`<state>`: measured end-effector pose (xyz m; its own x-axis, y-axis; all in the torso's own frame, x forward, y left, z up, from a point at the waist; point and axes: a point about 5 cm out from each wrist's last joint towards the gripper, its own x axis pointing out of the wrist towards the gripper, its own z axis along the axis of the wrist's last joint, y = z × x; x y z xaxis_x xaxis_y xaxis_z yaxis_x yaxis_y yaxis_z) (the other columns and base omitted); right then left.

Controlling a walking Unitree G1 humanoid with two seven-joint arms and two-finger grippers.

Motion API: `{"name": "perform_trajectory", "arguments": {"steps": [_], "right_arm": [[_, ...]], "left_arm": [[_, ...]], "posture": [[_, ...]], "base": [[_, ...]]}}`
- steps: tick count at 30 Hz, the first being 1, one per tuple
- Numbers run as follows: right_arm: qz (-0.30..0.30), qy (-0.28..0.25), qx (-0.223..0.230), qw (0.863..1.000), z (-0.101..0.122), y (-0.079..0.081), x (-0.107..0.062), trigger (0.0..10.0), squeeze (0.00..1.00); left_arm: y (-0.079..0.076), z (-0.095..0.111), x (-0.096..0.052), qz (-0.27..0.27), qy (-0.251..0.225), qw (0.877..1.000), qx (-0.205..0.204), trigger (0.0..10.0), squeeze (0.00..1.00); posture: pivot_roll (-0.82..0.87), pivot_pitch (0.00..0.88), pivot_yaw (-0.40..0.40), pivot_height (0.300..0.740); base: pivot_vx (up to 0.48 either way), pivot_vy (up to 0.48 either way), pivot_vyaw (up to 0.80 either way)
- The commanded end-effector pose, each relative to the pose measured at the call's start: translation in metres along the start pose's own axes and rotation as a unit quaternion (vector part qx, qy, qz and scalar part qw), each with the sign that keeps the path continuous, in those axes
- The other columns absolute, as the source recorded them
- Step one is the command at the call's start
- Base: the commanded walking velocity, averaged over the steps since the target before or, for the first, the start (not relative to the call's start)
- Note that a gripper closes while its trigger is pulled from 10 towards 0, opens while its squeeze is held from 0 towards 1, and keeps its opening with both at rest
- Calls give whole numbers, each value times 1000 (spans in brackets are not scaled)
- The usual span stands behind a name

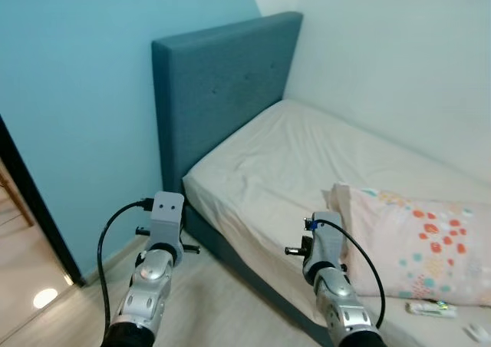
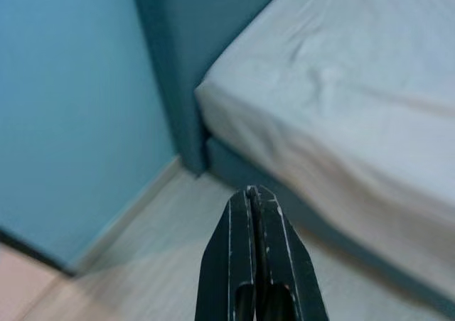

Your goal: Clean up the room

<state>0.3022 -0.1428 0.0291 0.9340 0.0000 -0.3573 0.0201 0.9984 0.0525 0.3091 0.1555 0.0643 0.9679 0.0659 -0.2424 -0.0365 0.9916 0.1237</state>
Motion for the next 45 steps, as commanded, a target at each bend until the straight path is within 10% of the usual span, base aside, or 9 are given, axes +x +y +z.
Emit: {"name": "perform_trajectory", "arguments": {"steps": [1, 45], "right_arm": [[-14, 7, -12, 1000, -4, -9, -1, 10000, 0], [-26, 9, -26, 999, -7, -11, -2, 10000, 0]], "left_arm": [[-7, -7, -2, -22, 18, 1000, -4, 10000, 0], [-12, -7, -2, -39, 3, 999, 14, 10000, 0]], "posture": [[49, 0, -69, 740], [43, 0, -55, 740]], "base": [[0, 0, -800], [0, 0, -800]]}}
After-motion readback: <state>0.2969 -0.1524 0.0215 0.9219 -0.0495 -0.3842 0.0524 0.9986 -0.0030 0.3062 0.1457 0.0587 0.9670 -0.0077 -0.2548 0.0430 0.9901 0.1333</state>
